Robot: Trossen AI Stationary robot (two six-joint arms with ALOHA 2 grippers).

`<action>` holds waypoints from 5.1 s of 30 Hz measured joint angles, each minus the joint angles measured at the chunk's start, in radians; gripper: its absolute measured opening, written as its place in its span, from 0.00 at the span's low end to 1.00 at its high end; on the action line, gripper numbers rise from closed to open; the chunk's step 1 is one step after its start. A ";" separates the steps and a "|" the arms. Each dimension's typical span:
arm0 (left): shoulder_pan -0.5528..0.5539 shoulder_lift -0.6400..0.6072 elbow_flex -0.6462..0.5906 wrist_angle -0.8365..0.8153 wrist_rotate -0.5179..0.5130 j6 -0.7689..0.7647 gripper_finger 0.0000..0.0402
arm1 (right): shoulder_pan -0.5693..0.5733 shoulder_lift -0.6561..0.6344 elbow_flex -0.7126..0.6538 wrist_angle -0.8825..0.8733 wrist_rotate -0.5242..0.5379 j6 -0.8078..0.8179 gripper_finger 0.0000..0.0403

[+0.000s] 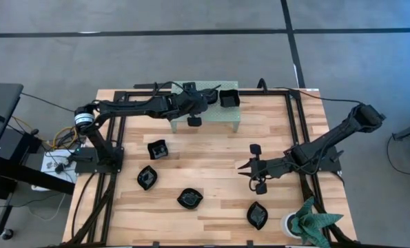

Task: Pick & Place Mini shaped plates
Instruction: Stack the black leaf shape plate on top of the black leaf shape plate on the shelf

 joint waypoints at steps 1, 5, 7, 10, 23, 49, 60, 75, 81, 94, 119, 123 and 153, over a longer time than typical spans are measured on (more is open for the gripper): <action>-0.011 0.000 0.000 0.003 -0.023 0.001 0.26 | 0.000 0.000 0.000 0.000 0.000 0.000 0.17; -0.085 0.000 0.000 0.044 -0.215 0.059 0.32 | 0.000 0.000 0.000 0.000 0.000 -0.002 0.17; -0.127 -0.001 0.000 0.059 -0.306 0.068 0.35 | 0.000 0.000 0.000 0.000 0.000 -0.002 0.17; -0.198 -0.008 0.000 0.059 -0.365 0.038 0.39 | 0.000 0.000 0.000 0.000 0.000 -0.002 0.17; -0.368 -0.021 0.000 0.053 -0.360 -0.125 0.41 | 0.000 0.000 0.000 0.004 0.000 -0.001 0.17; -0.063 -0.026 -0.083 0.139 -0.063 -0.328 0.29 | 0.000 0.000 0.000 0.004 0.000 0.000 0.17; -0.402 -0.042 -0.092 0.130 0.207 -0.567 0.29 | 0.000 0.000 0.000 -0.017 0.000 0.003 0.17; -0.952 -0.024 -0.274 0.140 0.169 -1.134 0.29 | 0.000 0.000 0.000 0.000 0.001 0.009 0.17; -1.023 0.055 -0.300 0.143 0.113 -1.137 0.29 | -0.004 0.000 0.000 0.023 0.002 0.009 0.17; -1.017 0.162 -0.304 0.126 0.065 -1.106 0.29 | -0.004 0.000 0.000 0.024 0.001 0.009 0.17; -0.969 0.101 -0.303 0.005 0.039 -0.886 0.29 | -0.002 0.000 0.000 0.005 0.001 0.099 0.17; -0.963 0.136 -0.303 0.004 0.039 -0.886 0.29 | -0.002 0.000 0.000 0.005 0.001 0.106 0.17; -0.847 0.046 -0.184 0.251 -0.247 -0.820 0.02 | 0.007 0.000 0.000 0.007 0.004 0.103 0.17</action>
